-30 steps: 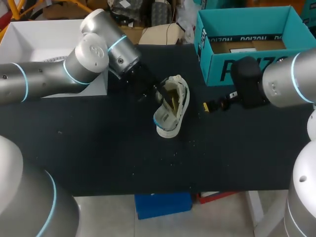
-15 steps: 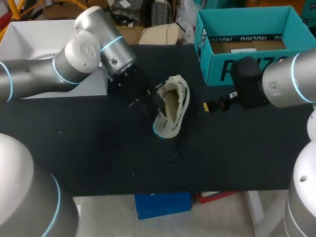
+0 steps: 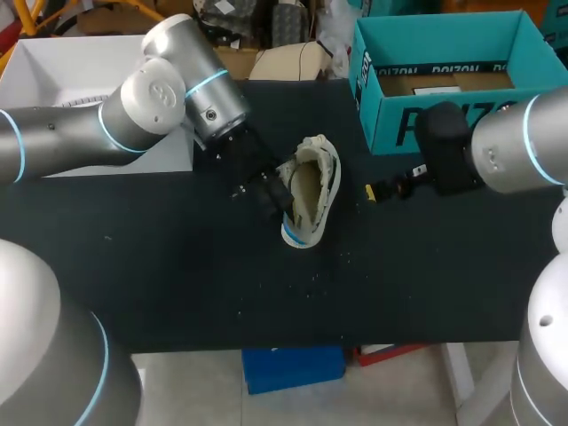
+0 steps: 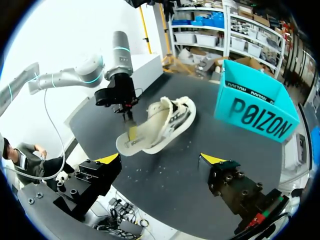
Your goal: Take the shoe out of the shoebox, open the shoe tongue, remove and reinsert the insole, then place the shoe into the shoebox
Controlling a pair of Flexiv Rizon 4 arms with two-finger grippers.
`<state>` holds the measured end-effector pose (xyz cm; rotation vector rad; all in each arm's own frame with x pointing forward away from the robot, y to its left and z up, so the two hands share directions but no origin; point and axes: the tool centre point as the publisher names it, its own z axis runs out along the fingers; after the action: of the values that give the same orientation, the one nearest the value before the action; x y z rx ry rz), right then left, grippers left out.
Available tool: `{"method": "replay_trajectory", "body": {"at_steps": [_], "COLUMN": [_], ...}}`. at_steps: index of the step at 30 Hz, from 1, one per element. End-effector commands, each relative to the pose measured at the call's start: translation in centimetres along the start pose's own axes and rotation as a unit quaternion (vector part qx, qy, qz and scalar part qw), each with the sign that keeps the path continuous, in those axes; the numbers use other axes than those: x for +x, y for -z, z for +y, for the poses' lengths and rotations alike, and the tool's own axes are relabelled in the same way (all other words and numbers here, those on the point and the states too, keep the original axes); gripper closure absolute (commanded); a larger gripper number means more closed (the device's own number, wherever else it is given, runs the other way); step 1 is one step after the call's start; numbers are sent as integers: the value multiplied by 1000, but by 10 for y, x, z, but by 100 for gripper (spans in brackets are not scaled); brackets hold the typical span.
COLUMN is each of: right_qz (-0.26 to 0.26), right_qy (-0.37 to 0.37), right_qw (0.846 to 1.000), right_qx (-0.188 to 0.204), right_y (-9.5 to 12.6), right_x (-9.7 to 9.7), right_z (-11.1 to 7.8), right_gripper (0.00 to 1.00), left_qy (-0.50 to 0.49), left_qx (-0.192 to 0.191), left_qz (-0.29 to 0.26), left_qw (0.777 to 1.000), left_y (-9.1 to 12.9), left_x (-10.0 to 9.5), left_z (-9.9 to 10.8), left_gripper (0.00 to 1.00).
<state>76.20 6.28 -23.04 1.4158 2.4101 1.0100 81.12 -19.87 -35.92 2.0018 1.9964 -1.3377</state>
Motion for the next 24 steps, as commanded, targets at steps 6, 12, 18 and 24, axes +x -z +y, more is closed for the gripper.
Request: {"method": "replay_trajectory", "body": {"at_steps": [6, 12, 18, 24], "right_qz": [-1, -1, -1, -1], "right_qy": [0, 0, 0, 0], "right_qw": [1000, 1000, 1000, 1000], "right_qx": [1, 1, 1, 1], "right_y": [0, 0, 0, 0], "right_x": [1, 1, 1, 1], "right_z": [1, 1, 1, 1], "right_gripper": [0, 0, 0, 0], "left_qy": [-7, -21, -24, -26], "left_qx": [-8, -8, -11, -17], "left_qz": [-19, -32, -50, -67], "left_qw": [1000, 999, 998, 997], "left_y": [1, 1, 2, 5], "left_x": [-8, -17, -18, -15], "left_z": [21, 35, 47, 52], "left_gripper": [100, 100, 100, 100]}}
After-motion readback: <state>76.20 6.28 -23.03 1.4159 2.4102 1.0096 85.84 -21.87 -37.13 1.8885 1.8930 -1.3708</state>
